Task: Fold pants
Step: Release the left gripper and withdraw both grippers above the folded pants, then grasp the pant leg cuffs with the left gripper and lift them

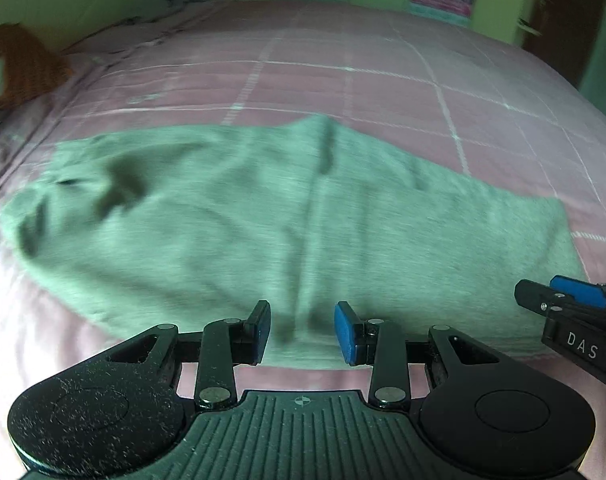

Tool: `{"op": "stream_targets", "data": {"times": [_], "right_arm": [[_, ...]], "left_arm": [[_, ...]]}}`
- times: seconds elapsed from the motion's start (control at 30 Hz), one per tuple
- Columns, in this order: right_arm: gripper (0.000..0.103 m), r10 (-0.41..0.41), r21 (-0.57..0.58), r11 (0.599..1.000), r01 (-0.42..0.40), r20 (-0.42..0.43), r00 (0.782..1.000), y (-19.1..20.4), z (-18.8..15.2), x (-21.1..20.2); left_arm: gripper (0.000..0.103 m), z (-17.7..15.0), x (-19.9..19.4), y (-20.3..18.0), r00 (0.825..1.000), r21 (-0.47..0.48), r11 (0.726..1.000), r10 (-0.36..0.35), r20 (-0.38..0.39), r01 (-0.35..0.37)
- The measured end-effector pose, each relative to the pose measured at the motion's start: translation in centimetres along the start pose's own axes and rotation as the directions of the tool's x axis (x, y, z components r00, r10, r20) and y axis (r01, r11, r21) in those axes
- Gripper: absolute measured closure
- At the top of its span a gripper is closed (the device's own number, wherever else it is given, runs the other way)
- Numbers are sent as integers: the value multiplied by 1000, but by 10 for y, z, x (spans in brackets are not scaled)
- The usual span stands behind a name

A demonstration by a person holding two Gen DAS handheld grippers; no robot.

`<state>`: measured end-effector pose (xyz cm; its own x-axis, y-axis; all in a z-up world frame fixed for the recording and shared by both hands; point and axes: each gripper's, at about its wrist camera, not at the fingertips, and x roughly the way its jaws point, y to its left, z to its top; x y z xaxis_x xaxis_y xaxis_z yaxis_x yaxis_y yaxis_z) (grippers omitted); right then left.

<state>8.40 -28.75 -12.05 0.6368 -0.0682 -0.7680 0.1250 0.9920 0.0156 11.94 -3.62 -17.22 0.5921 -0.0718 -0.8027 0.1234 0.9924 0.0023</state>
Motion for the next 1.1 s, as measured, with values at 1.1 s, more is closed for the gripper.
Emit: {"op": "stream_targets", "data": {"times": [1.1], "right_arm": [[53,64,-42,997,-66,-29,997,96,17,26]], "left_arm": [[29,-38,26,245,997,-589,807,-69,-31,38]]}}
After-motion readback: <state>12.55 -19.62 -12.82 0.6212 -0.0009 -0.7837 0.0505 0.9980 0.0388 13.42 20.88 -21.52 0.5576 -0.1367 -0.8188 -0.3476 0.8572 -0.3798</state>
